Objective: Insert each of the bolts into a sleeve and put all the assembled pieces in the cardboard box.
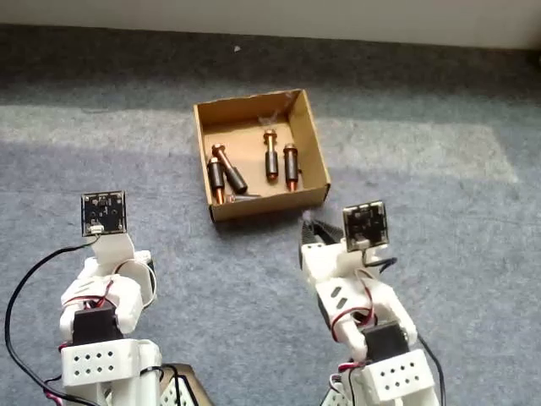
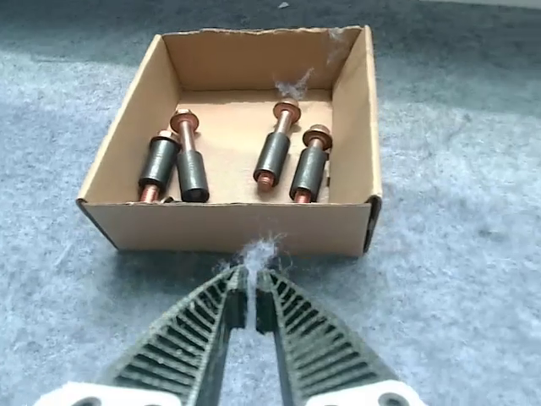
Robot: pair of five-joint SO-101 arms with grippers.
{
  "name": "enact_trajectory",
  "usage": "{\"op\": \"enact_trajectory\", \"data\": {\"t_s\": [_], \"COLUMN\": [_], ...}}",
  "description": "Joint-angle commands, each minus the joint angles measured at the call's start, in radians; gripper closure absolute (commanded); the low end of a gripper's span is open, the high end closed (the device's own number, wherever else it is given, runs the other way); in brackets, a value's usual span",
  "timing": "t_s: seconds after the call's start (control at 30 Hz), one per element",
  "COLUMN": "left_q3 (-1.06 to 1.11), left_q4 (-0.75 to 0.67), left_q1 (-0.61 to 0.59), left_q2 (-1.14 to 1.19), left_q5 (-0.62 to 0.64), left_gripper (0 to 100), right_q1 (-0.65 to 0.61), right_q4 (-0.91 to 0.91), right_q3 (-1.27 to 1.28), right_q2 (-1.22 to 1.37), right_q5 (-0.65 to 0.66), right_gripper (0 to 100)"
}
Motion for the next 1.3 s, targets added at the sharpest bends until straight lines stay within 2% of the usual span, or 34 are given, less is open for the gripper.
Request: {"op": "enact_trajectory", "data": {"t_s": [0.0,0.1,0.27,0.37,0.47,0.67,0.97,1.27], "left_q3": [-0.045,-0.045,-0.033,0.012,0.071,0.168,0.225,0.225], "left_q4": [-0.011,-0.011,-0.011,-0.017,-0.018,-0.018,-0.061,-0.061], "left_q1": [-0.005,-0.001,0.051,0.101,0.182,0.291,0.298,0.298], "left_q2": [-0.010,-0.010,-0.010,-0.010,-0.010,-0.008,-0.008,-0.008], "left_q5": [-0.003,-0.003,-0.008,-0.081,-0.144,-0.150,-0.152,-0.150], "left_gripper": [99,99,99,99,99,99,99,99], "right_q1": [0.076,0.111,0.216,0.271,0.288,0.288,0.288,0.286], "right_q4": [0.096,0.189,0.200,0.202,0.289,0.458,0.657,0.662], "right_q3": [0.058,0.122,0.176,0.232,0.255,0.255,0.255,0.255], "right_q2": [-0.220,-0.321,-0.288,-0.303,-0.302,-0.302,-0.302,-0.303], "right_q5": [-0.003,-0.003,-0.009,-0.009,-0.005,-0.005,-0.005,-0.005], "right_gripper": [99.3,99.3,99.3,99.3,99.3,99.3,99.3,99.3]}}
